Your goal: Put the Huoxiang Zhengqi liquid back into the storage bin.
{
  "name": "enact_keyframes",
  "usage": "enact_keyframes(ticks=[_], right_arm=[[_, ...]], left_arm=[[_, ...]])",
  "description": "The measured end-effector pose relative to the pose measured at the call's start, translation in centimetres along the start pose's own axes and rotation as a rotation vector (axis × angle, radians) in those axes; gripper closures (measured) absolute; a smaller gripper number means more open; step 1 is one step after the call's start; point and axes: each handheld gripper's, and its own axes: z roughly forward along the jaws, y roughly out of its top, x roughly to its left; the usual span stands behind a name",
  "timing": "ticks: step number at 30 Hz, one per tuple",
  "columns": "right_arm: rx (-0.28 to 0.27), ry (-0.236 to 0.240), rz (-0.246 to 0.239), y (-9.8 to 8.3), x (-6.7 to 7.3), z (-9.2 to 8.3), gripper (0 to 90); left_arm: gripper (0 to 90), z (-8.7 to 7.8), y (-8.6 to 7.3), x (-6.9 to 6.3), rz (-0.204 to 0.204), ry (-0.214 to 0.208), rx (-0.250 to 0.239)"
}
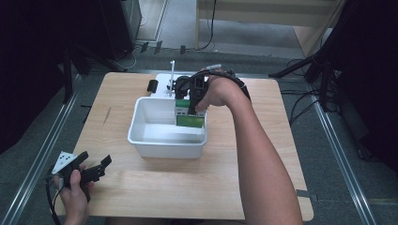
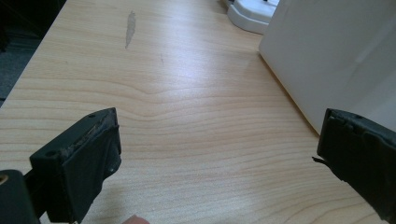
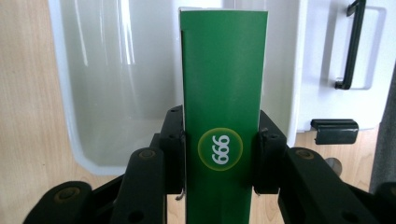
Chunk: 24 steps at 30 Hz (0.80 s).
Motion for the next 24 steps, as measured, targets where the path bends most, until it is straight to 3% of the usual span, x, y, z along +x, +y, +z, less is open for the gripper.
enact_keyframes(ticks=[24], right_arm=[[0.027,0.039,0.008,-0.1,-0.1,5.1,64.0]], left_arm=[[0.1,0.0,0.0,0.1,-0.003,-0.003,0.001]])
